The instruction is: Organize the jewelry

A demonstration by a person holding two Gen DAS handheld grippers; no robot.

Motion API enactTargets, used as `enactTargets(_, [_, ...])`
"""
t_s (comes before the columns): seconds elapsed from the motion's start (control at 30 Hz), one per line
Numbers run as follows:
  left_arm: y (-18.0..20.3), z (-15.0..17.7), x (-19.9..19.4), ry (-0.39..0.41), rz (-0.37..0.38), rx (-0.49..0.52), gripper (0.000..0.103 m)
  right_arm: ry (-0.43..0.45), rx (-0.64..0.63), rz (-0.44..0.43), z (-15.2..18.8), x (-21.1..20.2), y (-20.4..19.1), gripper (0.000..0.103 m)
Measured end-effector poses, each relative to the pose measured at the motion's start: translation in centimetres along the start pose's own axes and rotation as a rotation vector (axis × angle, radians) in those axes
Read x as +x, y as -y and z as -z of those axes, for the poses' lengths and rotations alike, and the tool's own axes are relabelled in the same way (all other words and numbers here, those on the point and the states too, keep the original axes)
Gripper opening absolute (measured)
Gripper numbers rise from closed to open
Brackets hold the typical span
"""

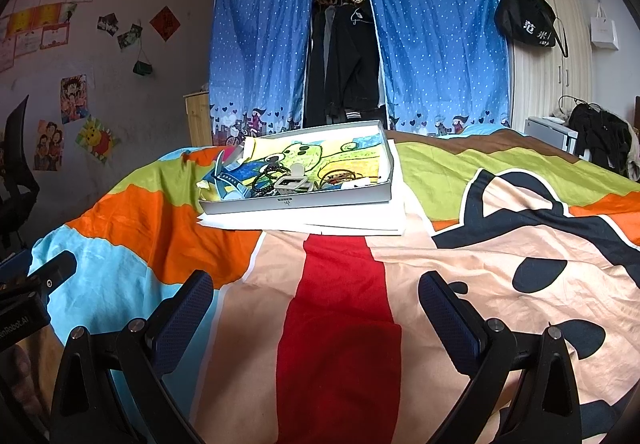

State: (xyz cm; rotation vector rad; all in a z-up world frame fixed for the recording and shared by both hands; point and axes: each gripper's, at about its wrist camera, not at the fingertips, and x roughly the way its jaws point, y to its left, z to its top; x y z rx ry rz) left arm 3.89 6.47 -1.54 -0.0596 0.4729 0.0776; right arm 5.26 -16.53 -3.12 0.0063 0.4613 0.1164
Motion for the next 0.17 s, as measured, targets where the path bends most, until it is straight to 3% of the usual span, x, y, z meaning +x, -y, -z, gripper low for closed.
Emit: enactTargets(0.17, [0.11,0.12,0.15,-0.006,-0.001,0.002,0.101,-0.011,0.001,-0.001,-0.05,0.11,0.15,0.103])
